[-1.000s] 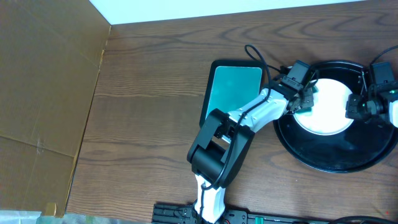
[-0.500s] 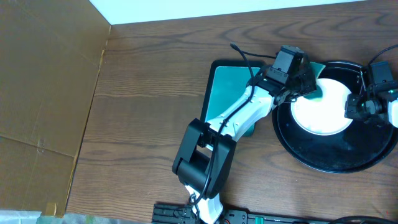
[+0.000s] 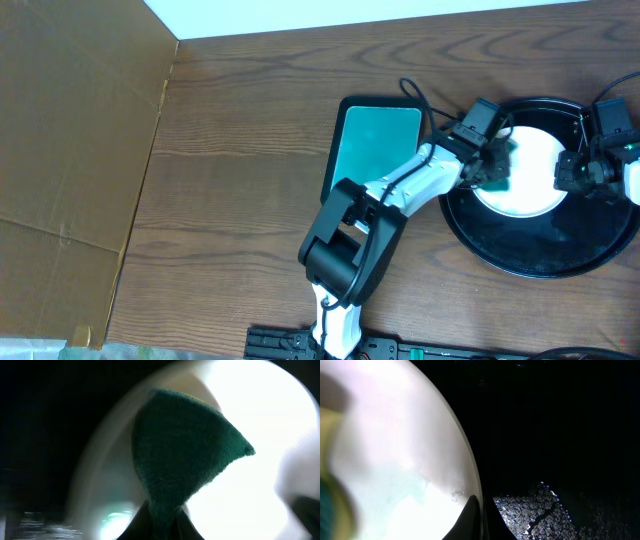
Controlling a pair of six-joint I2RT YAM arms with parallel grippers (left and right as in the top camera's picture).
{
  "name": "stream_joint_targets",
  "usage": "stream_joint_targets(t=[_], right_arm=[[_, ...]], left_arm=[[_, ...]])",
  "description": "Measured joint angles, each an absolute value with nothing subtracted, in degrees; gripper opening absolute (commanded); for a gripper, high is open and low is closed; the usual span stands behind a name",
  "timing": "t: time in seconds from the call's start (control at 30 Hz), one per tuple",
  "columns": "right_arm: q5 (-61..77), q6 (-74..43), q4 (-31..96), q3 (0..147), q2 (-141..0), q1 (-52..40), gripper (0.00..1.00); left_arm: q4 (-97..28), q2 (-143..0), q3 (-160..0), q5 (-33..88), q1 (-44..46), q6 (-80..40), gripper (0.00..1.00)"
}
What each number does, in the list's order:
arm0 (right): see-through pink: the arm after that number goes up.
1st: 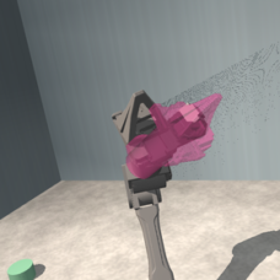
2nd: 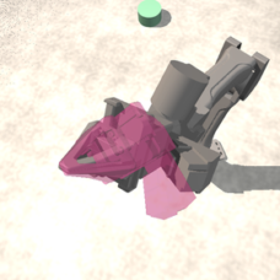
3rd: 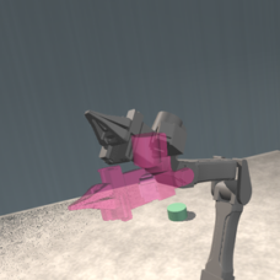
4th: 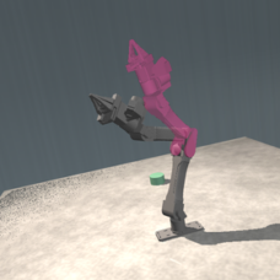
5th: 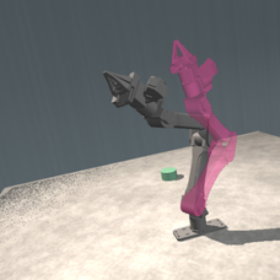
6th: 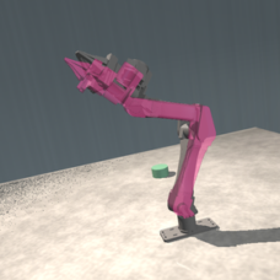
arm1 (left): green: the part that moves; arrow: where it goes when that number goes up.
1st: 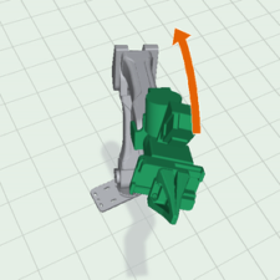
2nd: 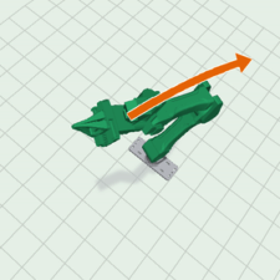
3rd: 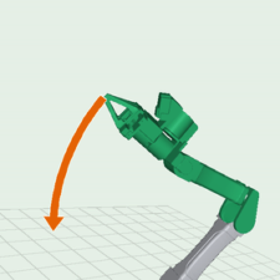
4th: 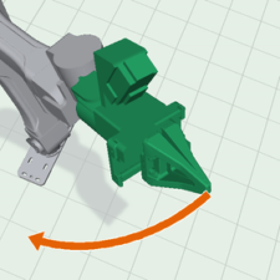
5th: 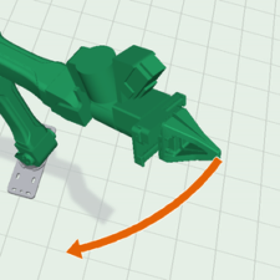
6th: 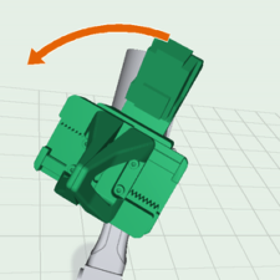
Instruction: Clean dirty plates on tray and stack at the side
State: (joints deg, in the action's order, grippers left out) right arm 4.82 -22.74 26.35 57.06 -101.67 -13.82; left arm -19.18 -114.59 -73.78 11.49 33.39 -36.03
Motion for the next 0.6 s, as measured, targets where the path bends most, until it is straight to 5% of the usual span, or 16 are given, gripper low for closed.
stream_joint_targets(t=[0.6], right_arm=[[5.1,-20.8,26.2,57.2,-101.6,-13.8,0.01]], left_arm=[[-22.1,-101.2,-73.8,-1.0,27.1,-31.0,0.07]])
